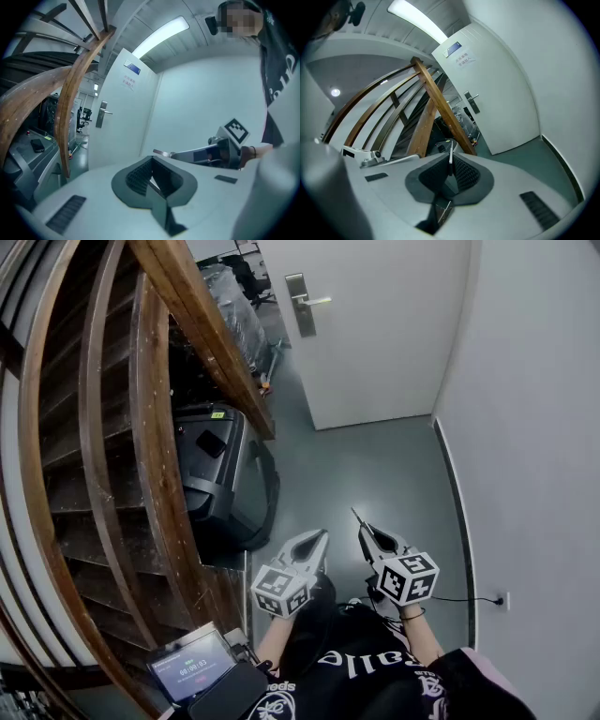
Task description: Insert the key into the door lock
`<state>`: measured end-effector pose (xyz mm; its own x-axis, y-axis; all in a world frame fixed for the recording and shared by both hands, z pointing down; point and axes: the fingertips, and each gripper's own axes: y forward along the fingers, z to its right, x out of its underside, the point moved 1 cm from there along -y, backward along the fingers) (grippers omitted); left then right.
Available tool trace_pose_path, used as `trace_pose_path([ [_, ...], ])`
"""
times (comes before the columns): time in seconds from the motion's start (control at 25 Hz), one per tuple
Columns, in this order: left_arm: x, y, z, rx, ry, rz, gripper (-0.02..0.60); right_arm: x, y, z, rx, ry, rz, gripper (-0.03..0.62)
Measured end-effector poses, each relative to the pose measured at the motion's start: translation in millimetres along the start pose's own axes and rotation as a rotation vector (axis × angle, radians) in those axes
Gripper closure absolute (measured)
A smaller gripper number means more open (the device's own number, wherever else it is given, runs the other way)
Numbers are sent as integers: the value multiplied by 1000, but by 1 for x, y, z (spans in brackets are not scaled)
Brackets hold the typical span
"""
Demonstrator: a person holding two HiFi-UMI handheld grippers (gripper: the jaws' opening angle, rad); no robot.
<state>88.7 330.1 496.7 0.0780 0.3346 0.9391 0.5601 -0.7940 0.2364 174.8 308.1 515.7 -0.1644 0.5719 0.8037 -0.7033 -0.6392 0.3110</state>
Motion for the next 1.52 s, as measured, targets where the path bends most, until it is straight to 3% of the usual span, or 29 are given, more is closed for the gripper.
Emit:
trace_pose_path([
  [0.36,-9,42,-50,17,3,-15,577,-20,57,28,14,38,-2,559],
  [1.0,-124,148,-262,60,29,85,577,-152,254,52,74,74,65,557],
  [1.28,-121,172,-296,99,-19,56,576,-167,294,62,100,117,52,559],
  [1.52,-124,187,-328,70,-43,46,577,-185,332,81,94,151,36,557],
])
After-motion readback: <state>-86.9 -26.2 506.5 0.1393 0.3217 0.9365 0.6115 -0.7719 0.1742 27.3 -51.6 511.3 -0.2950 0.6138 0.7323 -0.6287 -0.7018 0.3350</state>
